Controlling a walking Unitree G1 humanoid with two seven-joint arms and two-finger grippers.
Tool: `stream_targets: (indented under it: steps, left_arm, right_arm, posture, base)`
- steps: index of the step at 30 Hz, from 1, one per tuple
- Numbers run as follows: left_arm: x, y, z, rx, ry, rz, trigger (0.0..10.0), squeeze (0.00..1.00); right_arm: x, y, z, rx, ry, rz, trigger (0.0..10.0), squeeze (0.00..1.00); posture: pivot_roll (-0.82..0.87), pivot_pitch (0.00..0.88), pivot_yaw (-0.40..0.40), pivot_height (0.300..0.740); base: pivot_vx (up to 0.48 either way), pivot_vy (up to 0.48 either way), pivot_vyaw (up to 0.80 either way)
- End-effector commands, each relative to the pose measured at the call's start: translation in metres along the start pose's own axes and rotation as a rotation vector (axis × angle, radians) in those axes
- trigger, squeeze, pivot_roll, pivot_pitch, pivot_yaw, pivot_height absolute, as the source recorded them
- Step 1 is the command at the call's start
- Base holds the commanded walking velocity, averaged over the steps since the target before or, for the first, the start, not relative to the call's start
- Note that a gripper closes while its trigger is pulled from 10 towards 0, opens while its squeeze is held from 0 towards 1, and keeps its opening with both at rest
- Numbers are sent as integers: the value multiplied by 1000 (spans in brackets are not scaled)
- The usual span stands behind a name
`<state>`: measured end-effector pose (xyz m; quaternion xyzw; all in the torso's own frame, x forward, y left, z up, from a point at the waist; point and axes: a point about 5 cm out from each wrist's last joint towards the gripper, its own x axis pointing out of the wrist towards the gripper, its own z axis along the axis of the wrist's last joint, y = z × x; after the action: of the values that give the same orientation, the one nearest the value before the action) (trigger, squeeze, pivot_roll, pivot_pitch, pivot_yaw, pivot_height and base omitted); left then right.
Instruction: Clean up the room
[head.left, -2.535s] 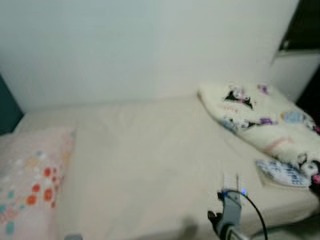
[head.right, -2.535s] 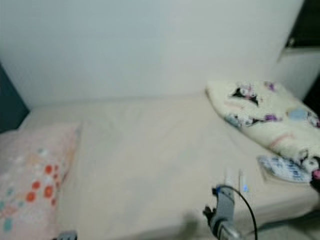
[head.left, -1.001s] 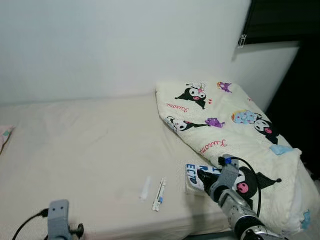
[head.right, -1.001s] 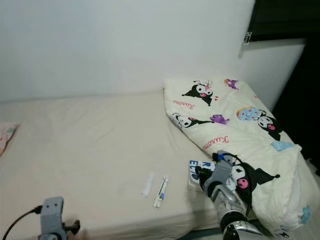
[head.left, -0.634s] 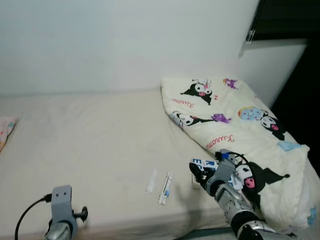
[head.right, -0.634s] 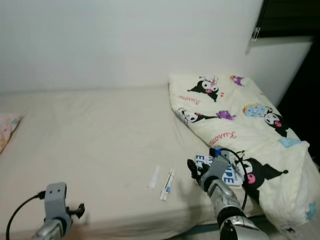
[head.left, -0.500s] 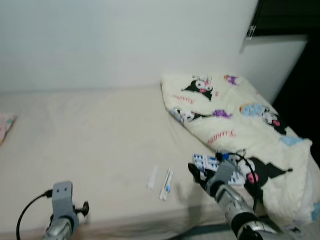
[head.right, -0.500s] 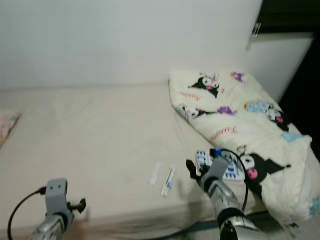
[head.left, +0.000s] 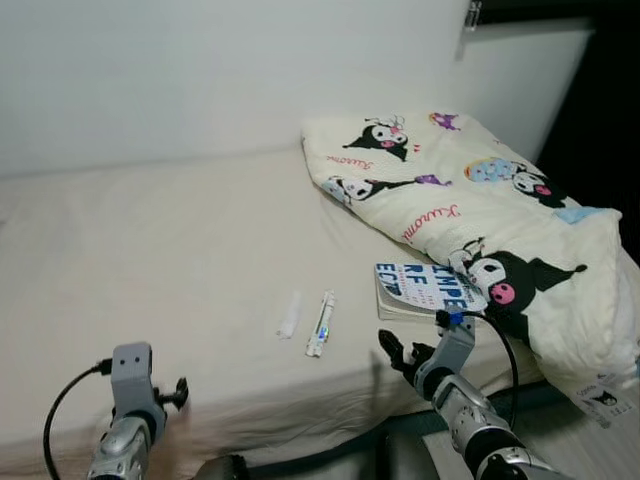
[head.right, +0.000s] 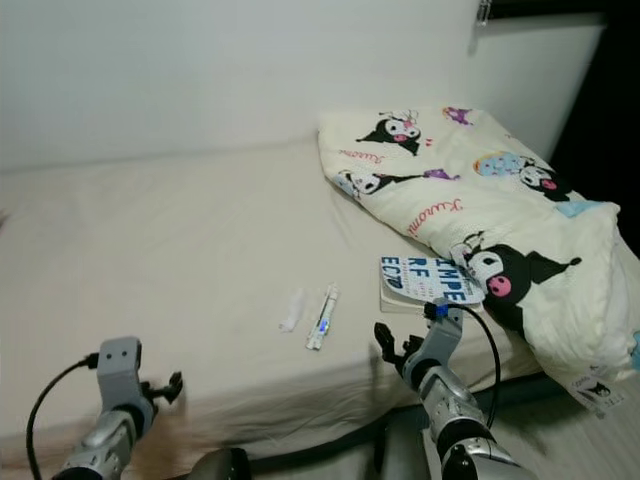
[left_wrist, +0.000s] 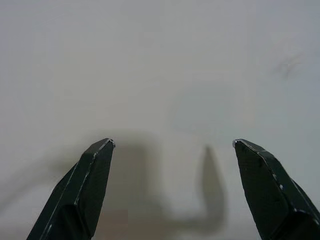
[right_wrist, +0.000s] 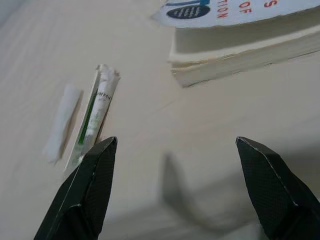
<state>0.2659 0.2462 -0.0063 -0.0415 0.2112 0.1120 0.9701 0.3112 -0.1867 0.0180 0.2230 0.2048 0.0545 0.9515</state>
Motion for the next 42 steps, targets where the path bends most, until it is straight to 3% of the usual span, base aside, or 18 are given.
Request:
stream_targets:
  steps: [1,4,7,8,10,13,14,17,21,25,28,35,39,40,41,42]
  left_arm:
    - [2,4,13,-2,-65,0,10000,0]
    - [4,6,34,9,-165,-18,10000,0]
    - [3,7,36,14,-181,-23,10000,0]
    - [4,6,46,28,-221,-36,10000,0]
    - [0,5,64,51,-306,-62,10000,0]
    - [-3,6,67,51,-325,-67,10000,0]
    - [-13,8,71,53,-359,-71,10000,0]
    - [-18,8,74,57,-373,-74,10000,0]
    - [-34,7,76,81,-392,-92,10000,0]
    - [-43,5,75,99,-388,-105,10000,0]
    - [-56,0,76,105,-380,-124,10000,0]
    - [-60,-2,76,114,-371,-135,10000,0]
    - [-67,-8,74,114,-355,-153,10000,0]
    - [-70,-10,73,117,-348,-160,10000,0]
    - [-70,-10,73,117,-348,-160,10000,0]
    - [-71,-12,72,116,-342,-164,10000,0]
  right_arm:
    - [8,14,12,6,-44,52,10000,1000]
    - [17,32,28,-13,-81,120,10000,1000]
    - [18,35,29,-20,-84,130,10000,1000]
    - [23,45,34,-45,-76,142,10000,0]
    - [32,67,42,-96,-50,155,10000,0]
    - [34,72,42,-108,-38,153,10000,0]
    - [38,85,41,-100,-17,153,10000,0]
    - [40,94,42,-82,-13,172,10000,0]
    - [45,123,42,-59,11,233,10000,0]
    - [47,137,38,-94,38,256,10000,0]
    - [48,158,38,-67,38,328,10000,0]
    - [48,167,34,-71,49,344,10000,0]
    - [48,187,32,-139,53,362,10000,0]
    - [48,193,34,-226,54,341,10000,0]
    - [48,193,34,-226,54,341,10000,0]
    - [49,196,36,-308,53,307,10000,0]
  posture:
    - [-38,30,40,530]
    - [-14,64,46,515]
    - [-14,64,46,505]
    - [17,102,50,505]
    - [41,130,50,505]
    - [53,144,49,505]
    - [78,182,46,505]
    - [89,199,46,505]
    - [109,254,44,505]
    - [108,282,42,505]
    - [114,327,37,505]
    - [114,342,38,505]
    - [120,357,31,505]
    - [121,361,30,505]
    - [121,361,30,505]
    - [119,361,26,505]
  base:
    - [0,0,0]
    - [0,0,0]
    - [0,0,0]
    - [0,0,0]
    - [0,0,0]
    - [0,0,0]
    - [0,0,0]
    - [0,0,0]
    - [0,0,0]
    - [0,0,0]
    - [0,0,0]
    - [0,0,0]
    - [0,0,0]
    - [0,0,0]
    - [0,0,0]
    - [0,0,0]
